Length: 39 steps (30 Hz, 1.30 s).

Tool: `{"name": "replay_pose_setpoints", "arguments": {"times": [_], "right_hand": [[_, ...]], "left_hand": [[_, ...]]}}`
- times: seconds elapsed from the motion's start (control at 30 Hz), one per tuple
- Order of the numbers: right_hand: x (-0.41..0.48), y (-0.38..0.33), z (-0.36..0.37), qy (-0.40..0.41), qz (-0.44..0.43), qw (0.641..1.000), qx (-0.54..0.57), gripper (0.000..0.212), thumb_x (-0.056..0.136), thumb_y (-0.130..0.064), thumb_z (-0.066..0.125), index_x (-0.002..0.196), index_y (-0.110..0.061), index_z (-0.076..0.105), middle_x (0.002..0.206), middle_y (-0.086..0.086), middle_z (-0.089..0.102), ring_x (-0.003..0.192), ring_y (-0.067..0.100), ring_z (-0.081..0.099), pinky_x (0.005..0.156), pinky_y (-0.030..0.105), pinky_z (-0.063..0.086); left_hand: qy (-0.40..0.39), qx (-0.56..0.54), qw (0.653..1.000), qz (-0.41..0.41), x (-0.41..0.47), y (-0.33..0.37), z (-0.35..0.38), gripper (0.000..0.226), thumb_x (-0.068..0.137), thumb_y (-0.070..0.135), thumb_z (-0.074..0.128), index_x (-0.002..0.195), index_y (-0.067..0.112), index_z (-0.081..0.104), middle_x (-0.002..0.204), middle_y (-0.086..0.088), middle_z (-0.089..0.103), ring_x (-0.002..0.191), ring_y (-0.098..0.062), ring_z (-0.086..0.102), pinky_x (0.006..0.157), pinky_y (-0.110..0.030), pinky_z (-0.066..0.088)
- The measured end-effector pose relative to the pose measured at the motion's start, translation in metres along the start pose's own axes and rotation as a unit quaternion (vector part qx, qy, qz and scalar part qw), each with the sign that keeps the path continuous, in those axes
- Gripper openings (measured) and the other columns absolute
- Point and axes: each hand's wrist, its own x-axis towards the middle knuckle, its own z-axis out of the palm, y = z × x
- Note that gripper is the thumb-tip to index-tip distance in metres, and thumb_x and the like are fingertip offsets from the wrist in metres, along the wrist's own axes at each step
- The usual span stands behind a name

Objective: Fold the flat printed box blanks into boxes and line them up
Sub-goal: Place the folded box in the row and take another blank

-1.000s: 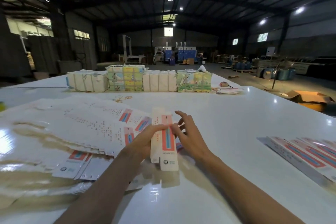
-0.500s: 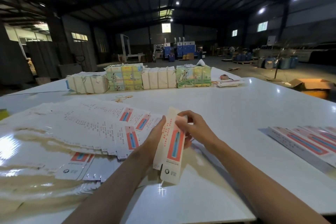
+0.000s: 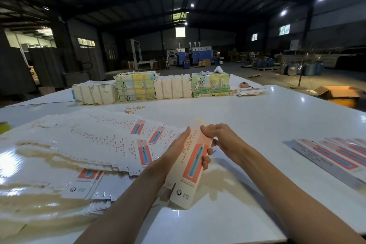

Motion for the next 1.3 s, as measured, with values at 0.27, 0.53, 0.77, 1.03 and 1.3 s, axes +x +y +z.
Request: {"name": "replay_pose_setpoints", "arguments": {"times": [0.27,0.53,0.77,1.03,1.3], "right_hand": [[-0.003,-0.005,0.010,-0.003,0.038,0.998,-0.050,0.039,0.096,-0.047,0.071,0.082,-0.013,0.084,0.090,0.011,0.080,0.083,0.022,0.079,0.084,0.033,0.055],[-0.002,-0.003,0.009,0.017,0.013,0.997,0.075,0.039,0.093,-0.046,0.075,0.096,-0.007,0.082,0.086,0.014,0.070,0.085,0.026,0.072,0.089,0.034,0.059],[-0.005,0.003,0.018,0.001,-0.001,0.998,0.060,0.053,0.089,-0.056,0.076,0.088,-0.004,0.073,0.080,0.016,0.070,0.075,0.026,0.068,0.070,0.026,0.056],[-0.003,0.004,0.031,0.060,-0.014,0.994,0.090,0.067,0.089,-0.051,0.076,0.141,-0.033,0.039,0.107,0.010,0.080,0.098,0.018,0.079,0.082,0.031,0.062],[-0.004,0.009,0.031,0.098,-0.086,0.991,0.020,0.046,0.097,-0.044,0.072,0.136,-0.034,0.051,0.096,0.000,0.081,0.094,0.022,0.080,0.085,0.036,0.066]], "left_hand": [[0.177,0.087,0.979,0.042,-0.010,0.003,-0.004,0.068,0.075,0.086,0.057,0.109,0.027,0.066,0.105,0.007,0.075,0.081,-0.005,0.076,0.072,-0.020,0.062],[0.014,-0.022,0.999,-0.032,-0.001,-0.002,0.017,0.065,0.089,0.076,0.057,0.093,0.012,0.054,0.070,-0.004,0.062,0.049,-0.011,0.061,0.050,-0.021,0.056],[0.088,0.009,0.996,0.022,-0.004,-0.009,0.009,0.060,0.087,0.075,0.065,0.087,0.015,0.061,0.075,-0.008,0.060,0.055,-0.017,0.062,0.055,-0.028,0.058],[0.139,-0.130,0.980,0.058,-0.007,-0.004,0.006,0.051,0.098,0.064,0.050,0.095,0.014,0.062,0.068,-0.006,0.067,0.047,-0.016,0.066,0.044,-0.026,0.057],[0.245,0.059,0.958,0.136,-0.005,-0.010,0.013,0.055,0.096,0.074,0.052,0.099,0.025,0.079,0.100,-0.012,0.079,0.083,-0.030,0.079,0.070,-0.042,0.064]]}}
